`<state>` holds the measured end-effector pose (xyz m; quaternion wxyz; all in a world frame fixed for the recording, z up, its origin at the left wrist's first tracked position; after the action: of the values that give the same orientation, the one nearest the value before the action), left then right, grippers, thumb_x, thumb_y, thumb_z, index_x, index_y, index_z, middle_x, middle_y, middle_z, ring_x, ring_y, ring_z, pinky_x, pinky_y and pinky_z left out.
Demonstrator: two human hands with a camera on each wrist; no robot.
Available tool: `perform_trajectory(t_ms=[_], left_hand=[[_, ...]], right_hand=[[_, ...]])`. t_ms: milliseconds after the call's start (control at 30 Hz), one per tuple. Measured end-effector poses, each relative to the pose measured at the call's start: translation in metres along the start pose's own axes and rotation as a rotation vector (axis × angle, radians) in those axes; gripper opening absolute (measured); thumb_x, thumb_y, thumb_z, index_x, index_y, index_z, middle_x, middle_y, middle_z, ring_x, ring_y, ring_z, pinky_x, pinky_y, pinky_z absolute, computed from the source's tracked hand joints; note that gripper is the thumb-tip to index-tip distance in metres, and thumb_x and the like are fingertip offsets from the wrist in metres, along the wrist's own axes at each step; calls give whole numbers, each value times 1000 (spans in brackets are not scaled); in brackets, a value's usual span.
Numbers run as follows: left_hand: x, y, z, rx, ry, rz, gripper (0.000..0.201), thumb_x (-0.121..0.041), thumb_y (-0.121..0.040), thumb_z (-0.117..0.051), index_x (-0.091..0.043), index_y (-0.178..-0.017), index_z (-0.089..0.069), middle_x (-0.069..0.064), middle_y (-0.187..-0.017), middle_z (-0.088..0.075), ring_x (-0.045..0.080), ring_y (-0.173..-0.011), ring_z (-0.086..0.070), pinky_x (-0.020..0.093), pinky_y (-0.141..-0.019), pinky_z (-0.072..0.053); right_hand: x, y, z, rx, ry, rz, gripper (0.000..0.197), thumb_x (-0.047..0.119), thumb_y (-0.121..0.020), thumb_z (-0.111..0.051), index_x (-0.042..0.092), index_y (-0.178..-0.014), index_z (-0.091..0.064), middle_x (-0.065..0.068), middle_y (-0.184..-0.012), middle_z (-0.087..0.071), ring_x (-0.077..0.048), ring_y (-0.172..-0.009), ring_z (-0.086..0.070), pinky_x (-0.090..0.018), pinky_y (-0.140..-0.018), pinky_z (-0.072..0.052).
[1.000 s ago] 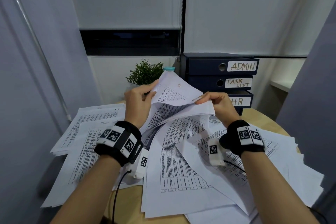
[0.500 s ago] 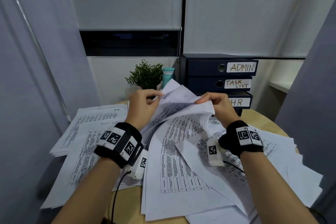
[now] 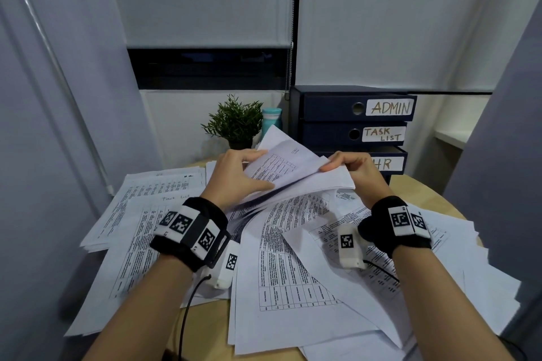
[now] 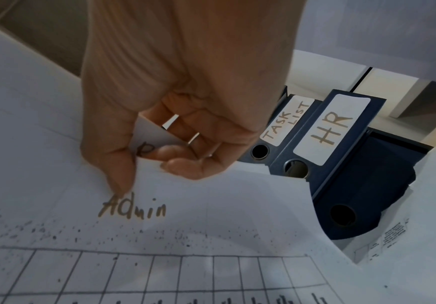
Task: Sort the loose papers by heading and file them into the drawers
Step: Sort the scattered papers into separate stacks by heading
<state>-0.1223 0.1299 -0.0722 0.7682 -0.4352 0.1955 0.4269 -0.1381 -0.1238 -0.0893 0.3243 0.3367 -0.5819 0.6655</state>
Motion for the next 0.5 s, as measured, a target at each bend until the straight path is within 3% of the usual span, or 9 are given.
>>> perform_trajectory(t_ms=[167,233,333,400,500], left_hand=[[-5,4,1,71,47,4,78,-31,-51,-91,-14,-122,-65,-2,-134,-57,-2,-122,-49,25,-106,-41],[-7,6,0,81,31,6,70,-29,-54,-90,-14,-118,-67,-3,-128,-61,-3,-113,-52,17,-98,-42],[-8,6,-2,129,19,9,49,-28,-60,-87,-13,-105,-74,1,-124,-64,-3,-110,-55,19,-101,-42],[-6,4,-3,194,3,16,32,-27,-65,-85,-16,-95,-77,7,-136,-55,0,-123,-49,19,-105,-35],[-1,3,-3,307,-67,77,22,-28,-72,-81,-23,-94,-78,8,-152,-32,8,-143,-23,21,-105,-21]], right_hand=[[2,4,5,21,26,-13,33,-17,-71,-70,15,-68,-78,1,-75,-71,-12,-72,-66,-19,-66,-51],[3,6,5,15,29,-13,25,-9,-67,-75,16,-68,-78,1,-75,-71,-13,-72,-66,-19,-66,-52],[4,7,6,5,8,-9,11,14,-58,-82,16,-68,-78,-1,-76,-72,-15,-74,-66,-21,-69,-52],[2,7,7,3,19,-4,16,10,-56,-85,16,-69,-78,-2,-78,-72,-16,-75,-66,-21,-69,-52],[1,6,7,19,17,-2,21,-5,-66,-77,16,-69,-78,-2,-78,-72,-16,-75,-67,-21,-68,-53]])
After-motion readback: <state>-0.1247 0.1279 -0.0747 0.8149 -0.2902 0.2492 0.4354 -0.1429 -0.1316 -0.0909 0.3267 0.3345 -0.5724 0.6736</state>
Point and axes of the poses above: each hand's wrist, its own y-axis away from the middle knuckle, its own z-axis out of the back of the hand, x = y × z, the point moved 1 cm from there along -y, towards the middle knuckle
